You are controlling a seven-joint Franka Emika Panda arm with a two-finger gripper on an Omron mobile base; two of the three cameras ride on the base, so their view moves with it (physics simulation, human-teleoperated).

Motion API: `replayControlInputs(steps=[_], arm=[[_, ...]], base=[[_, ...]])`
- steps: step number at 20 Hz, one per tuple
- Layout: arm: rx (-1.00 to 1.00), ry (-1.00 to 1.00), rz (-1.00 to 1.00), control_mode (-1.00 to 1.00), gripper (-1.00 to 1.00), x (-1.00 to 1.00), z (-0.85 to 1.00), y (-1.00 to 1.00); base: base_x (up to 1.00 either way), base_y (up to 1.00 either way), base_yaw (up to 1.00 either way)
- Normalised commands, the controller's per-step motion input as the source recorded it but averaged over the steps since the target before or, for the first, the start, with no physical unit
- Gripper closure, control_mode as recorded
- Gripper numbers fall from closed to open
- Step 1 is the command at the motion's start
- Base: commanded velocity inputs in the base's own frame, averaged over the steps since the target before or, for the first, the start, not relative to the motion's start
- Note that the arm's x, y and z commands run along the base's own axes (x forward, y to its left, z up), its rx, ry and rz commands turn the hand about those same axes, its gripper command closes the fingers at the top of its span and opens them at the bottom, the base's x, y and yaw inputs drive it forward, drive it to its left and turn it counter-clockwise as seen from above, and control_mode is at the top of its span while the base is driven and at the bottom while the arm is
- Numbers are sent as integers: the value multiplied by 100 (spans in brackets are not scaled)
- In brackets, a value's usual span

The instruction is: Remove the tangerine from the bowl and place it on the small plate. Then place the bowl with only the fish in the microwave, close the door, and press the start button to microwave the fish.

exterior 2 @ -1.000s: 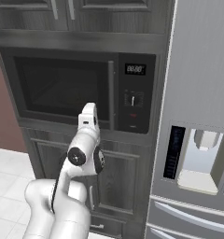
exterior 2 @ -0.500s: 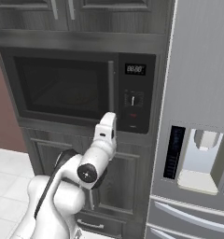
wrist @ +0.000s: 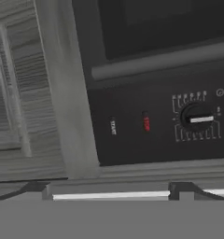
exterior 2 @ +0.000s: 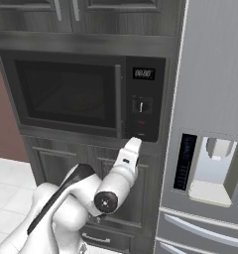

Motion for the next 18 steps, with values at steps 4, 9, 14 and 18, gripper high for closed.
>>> replayControlInputs(steps=[4, 9, 14, 18], arm=[[18, 17, 17, -100, -100, 55, 0, 0], [14, 18, 21, -100, -100, 48, -1, 1], [11, 9, 24, -100, -100, 28, -15, 0], [11, 0, 20, -100, -100, 27, -25, 0]], base=[[0, 0, 0], [0, 0, 0], [0, 0, 0], [0, 0, 0]])
